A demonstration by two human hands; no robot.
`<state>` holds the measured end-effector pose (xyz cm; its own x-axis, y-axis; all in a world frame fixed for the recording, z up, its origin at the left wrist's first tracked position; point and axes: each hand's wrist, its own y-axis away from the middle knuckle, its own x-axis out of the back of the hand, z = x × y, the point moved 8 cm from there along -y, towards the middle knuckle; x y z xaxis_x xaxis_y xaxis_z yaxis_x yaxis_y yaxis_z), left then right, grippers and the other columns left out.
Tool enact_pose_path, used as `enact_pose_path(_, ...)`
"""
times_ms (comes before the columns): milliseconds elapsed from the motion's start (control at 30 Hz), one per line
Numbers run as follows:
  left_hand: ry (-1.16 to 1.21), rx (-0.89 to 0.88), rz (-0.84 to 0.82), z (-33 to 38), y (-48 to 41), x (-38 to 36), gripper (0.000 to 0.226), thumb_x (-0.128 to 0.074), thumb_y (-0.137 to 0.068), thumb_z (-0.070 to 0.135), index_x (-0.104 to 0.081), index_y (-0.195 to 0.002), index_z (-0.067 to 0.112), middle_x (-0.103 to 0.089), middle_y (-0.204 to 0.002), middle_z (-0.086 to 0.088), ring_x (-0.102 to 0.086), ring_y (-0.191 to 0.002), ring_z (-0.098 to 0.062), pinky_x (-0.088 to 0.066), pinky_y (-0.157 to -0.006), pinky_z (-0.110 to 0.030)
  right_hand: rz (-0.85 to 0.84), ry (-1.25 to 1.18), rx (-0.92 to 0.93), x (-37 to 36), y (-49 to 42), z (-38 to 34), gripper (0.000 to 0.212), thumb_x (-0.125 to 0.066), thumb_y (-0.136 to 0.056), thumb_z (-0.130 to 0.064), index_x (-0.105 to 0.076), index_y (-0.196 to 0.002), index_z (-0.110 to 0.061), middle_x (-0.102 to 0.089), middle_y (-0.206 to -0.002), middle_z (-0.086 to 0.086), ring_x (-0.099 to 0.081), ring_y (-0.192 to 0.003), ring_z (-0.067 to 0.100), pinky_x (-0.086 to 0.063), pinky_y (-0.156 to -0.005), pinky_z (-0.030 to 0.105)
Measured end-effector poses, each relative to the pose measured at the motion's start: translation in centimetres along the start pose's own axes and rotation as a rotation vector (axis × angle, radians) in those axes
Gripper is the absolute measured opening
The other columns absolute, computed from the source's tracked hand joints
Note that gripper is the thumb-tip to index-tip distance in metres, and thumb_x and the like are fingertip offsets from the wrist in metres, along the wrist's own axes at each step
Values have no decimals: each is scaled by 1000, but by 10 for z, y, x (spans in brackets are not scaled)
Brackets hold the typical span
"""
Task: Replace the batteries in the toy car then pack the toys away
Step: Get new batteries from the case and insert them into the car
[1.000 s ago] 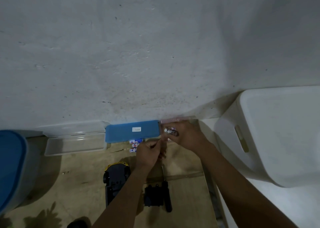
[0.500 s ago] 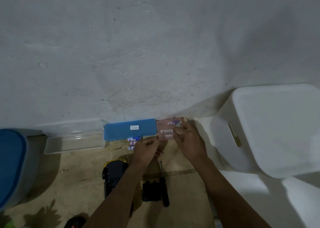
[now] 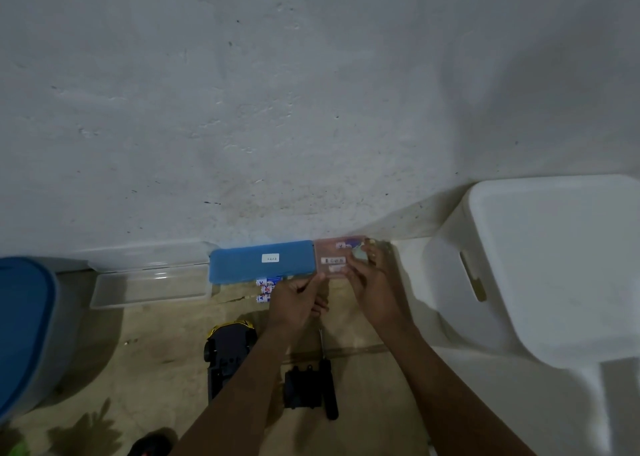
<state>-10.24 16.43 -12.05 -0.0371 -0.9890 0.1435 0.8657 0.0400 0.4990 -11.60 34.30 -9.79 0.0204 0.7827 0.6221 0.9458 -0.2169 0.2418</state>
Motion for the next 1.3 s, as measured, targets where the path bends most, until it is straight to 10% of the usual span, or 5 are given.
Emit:
enact_pose_path(167,-29,28,-5,3,1,0,25,-65,-92,27,-74,-103,6,-74,-70,-7,-73,-58,-18,-58,-54,-22,-18,79,49,5,2,-9,51,-57,-96,-33,-43,-142,-15,-40,-145,0,-37,-118,0,-25,-89,-7)
enact_pose_path(433,-105,31,-175,35,32,19,31,-68,-91,31,-68,-120,20,-74,-99,1,-73,-61,-21,-59,-55,-27,129,478,323,0,36,-56,30,-53,-96,-37,-65,-118,-20,-62,-126,3,-56,-117,18,-43,-105,34)
enact_pose_path(633,-225,-363,392,53,70,135,25,-74,-86,34,-75,-107,20,-71,-83,2,-63,-69,-9,-55,-68,-27,-184,497,632,-80,65,-95,25,-61,-89,-18,-70,-112,-15,-65,-113,6,-61,-104,24,-48,-90,35)
enact_pose_path(1033,-167,103,64,-49,115,154,33,-59,-97,33,-68,-118,8,-72,-111,-11,-69,-91,-22,-57,-76,-32,-205,941,605,-121,61,-115,25,-53,-93,-24,-64,-115,-19,-66,-114,4,-60,-107,24,-46,-84,37)
enact_pose_path(1300,27,104,132,-53,123,146,32,-56,-99,32,-58,-123,12,-68,-114,-11,-66,-100,-22,-52,-72,-23,-125,1,141,-65,91,-98,33,-57,-95,-26,-59,-127,-23,-70,-91,-4,-62,-71,3,-47,-61,20)
